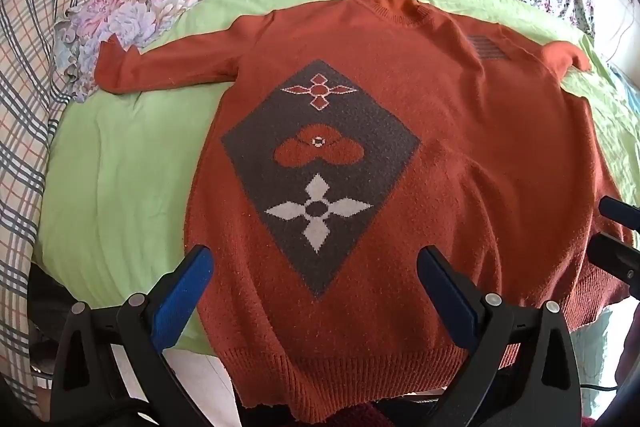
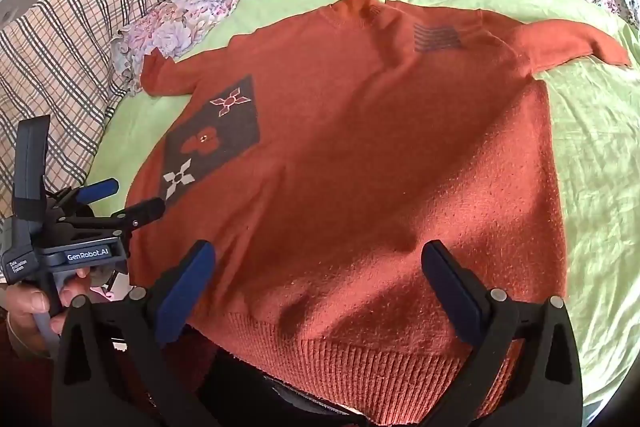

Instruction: Fold small clothes

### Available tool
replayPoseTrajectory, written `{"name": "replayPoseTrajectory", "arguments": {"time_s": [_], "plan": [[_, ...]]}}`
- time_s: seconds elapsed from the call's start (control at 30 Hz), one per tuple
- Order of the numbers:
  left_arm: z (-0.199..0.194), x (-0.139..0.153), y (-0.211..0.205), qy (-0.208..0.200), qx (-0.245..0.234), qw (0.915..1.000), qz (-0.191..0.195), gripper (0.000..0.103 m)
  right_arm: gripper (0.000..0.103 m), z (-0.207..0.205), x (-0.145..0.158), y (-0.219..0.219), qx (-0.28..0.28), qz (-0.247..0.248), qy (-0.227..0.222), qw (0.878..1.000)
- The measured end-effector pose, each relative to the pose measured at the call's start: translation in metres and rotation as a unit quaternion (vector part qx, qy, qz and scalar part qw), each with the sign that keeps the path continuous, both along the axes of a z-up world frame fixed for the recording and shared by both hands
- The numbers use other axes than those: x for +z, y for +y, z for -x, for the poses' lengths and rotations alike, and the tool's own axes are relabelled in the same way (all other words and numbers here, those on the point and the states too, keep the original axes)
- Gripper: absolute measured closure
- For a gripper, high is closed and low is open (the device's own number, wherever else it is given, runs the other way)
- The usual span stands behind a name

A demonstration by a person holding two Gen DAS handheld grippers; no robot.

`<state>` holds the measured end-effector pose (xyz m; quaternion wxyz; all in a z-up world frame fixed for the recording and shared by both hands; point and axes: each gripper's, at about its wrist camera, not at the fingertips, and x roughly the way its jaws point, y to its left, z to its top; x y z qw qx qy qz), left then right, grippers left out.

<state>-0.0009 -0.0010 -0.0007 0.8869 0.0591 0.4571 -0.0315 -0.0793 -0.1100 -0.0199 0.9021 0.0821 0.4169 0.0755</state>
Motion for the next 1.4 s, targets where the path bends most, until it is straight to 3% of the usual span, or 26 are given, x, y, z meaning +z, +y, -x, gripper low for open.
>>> {"name": "replayPoseTrajectory", "arguments": {"time_s": [0.87, 1.13, 1.4], "plan": [[-0.001, 0.002, 0.001, -0.005, -0.004, 0.9999, 0.01, 0.001, 0.0, 0.003, 0.003, 0.0, 0.001, -0.009, 0.0, 1.0], [-0.007, 0.0, -0.004, 0.014, -0.009, 0.9998, -0.013, 0.001, 0.0, -0.001, 0.0, -0.004, -0.002, -0.01, 0.004, 1.0], [-0.013, 0.001, -0.006, -0.009, -0.014, 0.9997, 0.016, 0.001, 0.0, -0.005, -0.002, -0.006, -0.003, -0.018, 0.004, 1.0]]}}
